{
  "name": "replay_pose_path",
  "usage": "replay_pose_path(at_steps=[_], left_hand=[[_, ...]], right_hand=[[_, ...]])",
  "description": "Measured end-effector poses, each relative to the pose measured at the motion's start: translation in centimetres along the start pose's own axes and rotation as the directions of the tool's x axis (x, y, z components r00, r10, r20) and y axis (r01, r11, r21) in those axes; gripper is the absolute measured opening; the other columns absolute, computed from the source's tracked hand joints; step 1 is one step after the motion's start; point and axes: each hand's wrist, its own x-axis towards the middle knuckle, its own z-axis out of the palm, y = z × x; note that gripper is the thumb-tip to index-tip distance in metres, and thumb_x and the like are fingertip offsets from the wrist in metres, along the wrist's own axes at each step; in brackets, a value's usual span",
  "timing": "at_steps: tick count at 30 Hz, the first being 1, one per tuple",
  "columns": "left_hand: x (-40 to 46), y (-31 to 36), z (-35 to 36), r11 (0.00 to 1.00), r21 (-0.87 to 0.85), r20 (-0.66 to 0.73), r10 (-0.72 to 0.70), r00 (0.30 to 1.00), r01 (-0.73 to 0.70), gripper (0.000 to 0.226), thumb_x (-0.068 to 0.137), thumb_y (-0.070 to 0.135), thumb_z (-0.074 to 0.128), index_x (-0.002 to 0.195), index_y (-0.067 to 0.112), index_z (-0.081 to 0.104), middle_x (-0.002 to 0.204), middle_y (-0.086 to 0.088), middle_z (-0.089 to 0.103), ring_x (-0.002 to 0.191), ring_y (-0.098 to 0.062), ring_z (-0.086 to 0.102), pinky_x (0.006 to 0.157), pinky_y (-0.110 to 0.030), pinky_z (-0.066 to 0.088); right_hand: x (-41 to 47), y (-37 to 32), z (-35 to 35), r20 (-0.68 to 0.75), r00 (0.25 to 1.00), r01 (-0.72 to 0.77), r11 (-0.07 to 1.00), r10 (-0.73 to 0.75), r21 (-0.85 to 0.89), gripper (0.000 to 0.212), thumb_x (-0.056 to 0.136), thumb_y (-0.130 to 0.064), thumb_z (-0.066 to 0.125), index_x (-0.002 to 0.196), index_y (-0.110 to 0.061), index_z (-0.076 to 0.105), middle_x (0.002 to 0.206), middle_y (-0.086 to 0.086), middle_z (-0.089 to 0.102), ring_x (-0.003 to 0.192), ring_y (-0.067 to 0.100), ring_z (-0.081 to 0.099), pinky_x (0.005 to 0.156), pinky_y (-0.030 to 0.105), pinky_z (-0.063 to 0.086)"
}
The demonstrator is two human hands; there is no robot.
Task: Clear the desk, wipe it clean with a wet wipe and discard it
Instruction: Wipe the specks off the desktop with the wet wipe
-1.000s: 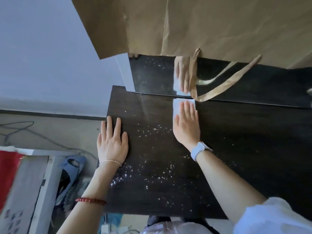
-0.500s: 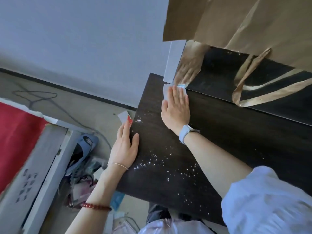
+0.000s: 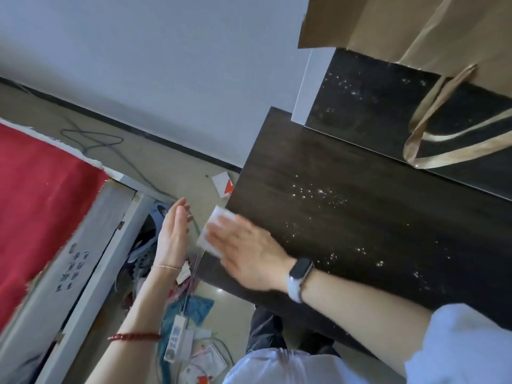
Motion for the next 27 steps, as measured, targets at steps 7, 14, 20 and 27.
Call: replay_pose_path(at_steps=[7, 14, 20, 27], left_hand=[[-2.0, -0.1, -0.2, 0.907, 0.405, 0.066, 0.095, 0.993, -0.114, 0.045, 0.094, 0.028, 0.041, 0.137, 0.014, 0.033, 0.14, -0.011, 0.035, 0.125, -0.022, 0.039, 0.107, -0.039, 0.033], [-3.3, -0.3, -1.0, 0.805, 0.561, 0.051, 0.2, 0.978, -0.194, 0.05, 0.089, 0.031, 0.043, 0.133, 0.01, 0.038, 0.139, -0.013, 0.037, 0.126, -0.03, 0.037, 0.103, -0.048, 0.034], [-3.9, 1.1, 1.1, 0.783, 0.571, 0.089, 0.241, 0.966, -0.248, 0.044, 0.093, 0.02, 0.045, 0.135, 0.01, 0.036, 0.14, -0.013, 0.037, 0.126, -0.028, 0.038, 0.105, -0.041, 0.033], [-5.4, 0.7, 7.4, 0.58, 0.78, 0.138, 0.204, 0.969, -0.233, 0.056, 0.089, 0.041, 0.031, 0.139, 0.016, 0.029, 0.146, -0.018, 0.029, 0.122, -0.039, 0.039, 0.096, -0.052, 0.036]], right_hand=[[-1.6, 4.1, -0.9, -0.057, 0.988, -0.147, 0.985, 0.143, -0.087, 0.056, 0.089, -0.027, 0.019, 0.139, -0.009, 0.035, 0.146, 0.01, 0.038, 0.137, 0.027, 0.031, 0.113, 0.039, 0.013], [-0.9, -2.1, 0.2, -0.234, 0.927, -0.287, 0.956, 0.293, 0.061, 0.052, 0.088, -0.025, 0.028, 0.136, -0.008, 0.039, 0.141, 0.011, 0.044, 0.136, 0.03, 0.029, 0.114, 0.038, 0.004], [-9.7, -0.9, 2.0, -0.071, 0.976, -0.209, 0.977, 0.206, -0.037, 0.051, 0.093, -0.03, 0.025, 0.141, -0.018, 0.032, 0.149, 0.002, 0.032, 0.138, 0.022, 0.026, 0.111, 0.037, 0.014], [-11.8, 9.9, -0.4, -0.161, 0.438, -0.86, 0.464, 0.885, 0.213, 0.057, 0.093, -0.032, 0.018, 0.143, -0.005, 0.024, 0.15, 0.02, 0.023, 0.138, 0.039, 0.02, 0.112, 0.051, 0.017]])
